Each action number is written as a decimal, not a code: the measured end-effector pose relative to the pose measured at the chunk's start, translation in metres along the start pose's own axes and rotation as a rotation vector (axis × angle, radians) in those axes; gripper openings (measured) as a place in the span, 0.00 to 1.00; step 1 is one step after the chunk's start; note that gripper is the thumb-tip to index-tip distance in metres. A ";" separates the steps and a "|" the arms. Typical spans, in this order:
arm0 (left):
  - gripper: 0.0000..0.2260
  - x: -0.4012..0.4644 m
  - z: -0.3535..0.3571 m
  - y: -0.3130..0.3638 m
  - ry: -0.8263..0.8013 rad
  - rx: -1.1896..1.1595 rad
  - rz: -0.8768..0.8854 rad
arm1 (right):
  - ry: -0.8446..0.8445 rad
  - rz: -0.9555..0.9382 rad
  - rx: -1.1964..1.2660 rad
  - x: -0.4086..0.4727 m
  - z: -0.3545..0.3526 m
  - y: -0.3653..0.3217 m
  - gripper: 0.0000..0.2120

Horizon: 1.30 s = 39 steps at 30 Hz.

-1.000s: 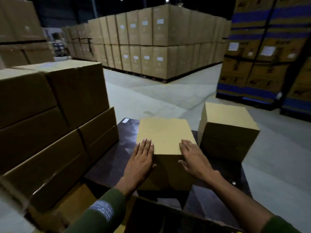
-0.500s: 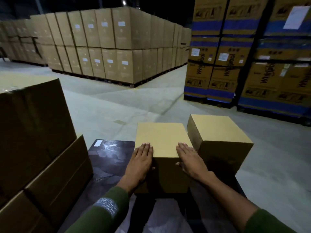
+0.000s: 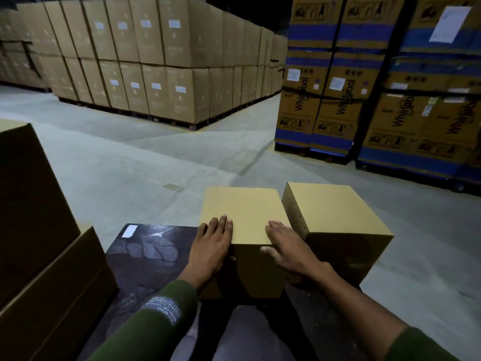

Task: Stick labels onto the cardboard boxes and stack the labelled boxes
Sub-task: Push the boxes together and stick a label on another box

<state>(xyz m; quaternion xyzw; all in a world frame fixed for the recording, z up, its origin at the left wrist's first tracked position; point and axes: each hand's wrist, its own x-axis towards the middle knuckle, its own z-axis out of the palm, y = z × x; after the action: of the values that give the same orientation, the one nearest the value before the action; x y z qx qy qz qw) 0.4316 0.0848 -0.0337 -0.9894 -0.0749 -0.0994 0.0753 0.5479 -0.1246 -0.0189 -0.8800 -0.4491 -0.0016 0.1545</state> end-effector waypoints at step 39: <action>0.45 0.069 0.022 0.010 0.017 0.018 0.035 | 0.199 0.257 0.063 0.000 -0.033 0.174 0.16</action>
<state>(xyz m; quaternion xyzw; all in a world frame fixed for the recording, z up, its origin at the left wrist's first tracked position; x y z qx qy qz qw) 0.5040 0.0874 -0.0421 -0.9889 -0.0579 -0.1059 0.0867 0.6901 -0.2294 -0.0346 -0.9205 -0.3151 -0.0548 0.2246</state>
